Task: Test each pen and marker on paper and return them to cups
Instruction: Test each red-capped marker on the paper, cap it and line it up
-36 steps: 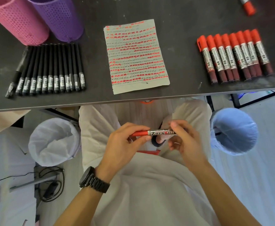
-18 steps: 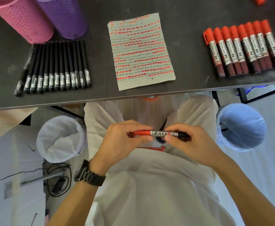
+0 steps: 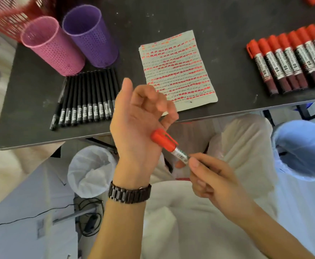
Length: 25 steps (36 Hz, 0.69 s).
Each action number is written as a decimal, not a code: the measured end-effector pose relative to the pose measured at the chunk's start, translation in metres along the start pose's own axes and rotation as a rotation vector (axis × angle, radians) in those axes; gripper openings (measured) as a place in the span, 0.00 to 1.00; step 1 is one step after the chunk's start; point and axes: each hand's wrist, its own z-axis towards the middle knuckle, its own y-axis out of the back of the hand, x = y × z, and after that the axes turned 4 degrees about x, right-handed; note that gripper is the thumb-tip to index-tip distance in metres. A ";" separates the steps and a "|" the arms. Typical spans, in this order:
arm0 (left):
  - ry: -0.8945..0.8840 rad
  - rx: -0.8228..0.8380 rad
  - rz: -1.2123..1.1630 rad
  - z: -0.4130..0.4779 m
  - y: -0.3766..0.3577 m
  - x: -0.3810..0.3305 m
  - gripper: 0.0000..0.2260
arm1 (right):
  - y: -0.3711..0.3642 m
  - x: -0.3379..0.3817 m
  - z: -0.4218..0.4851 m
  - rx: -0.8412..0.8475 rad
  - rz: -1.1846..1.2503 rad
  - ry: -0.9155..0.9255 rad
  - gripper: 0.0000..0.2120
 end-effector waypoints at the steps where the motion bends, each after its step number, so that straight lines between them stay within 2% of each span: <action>1: 0.023 0.035 -0.051 0.004 -0.001 -0.001 0.22 | -0.007 -0.001 0.001 -0.022 -0.008 0.006 0.11; 4: 0.079 0.071 -0.079 0.013 -0.003 0.005 0.24 | -0.021 0.000 0.000 -0.149 -0.055 0.020 0.13; 7: 0.117 0.002 -0.144 0.019 -0.005 0.013 0.24 | -0.027 0.004 -0.002 -0.275 -0.140 0.027 0.19; 10: 0.155 -0.052 -0.265 0.025 -0.011 0.019 0.23 | -0.033 0.010 -0.003 -0.386 -0.179 0.029 0.17; 12: 0.174 -0.031 -0.308 0.029 -0.017 0.022 0.23 | -0.034 0.014 -0.006 -0.430 -0.148 0.035 0.15; 18: 0.167 0.084 -0.325 0.038 -0.031 0.017 0.22 | -0.030 0.033 -0.009 -0.405 -0.052 0.073 0.14; 25: 0.132 0.095 -0.161 0.039 -0.017 0.010 0.19 | -0.014 0.037 0.002 -0.285 -0.245 0.081 0.14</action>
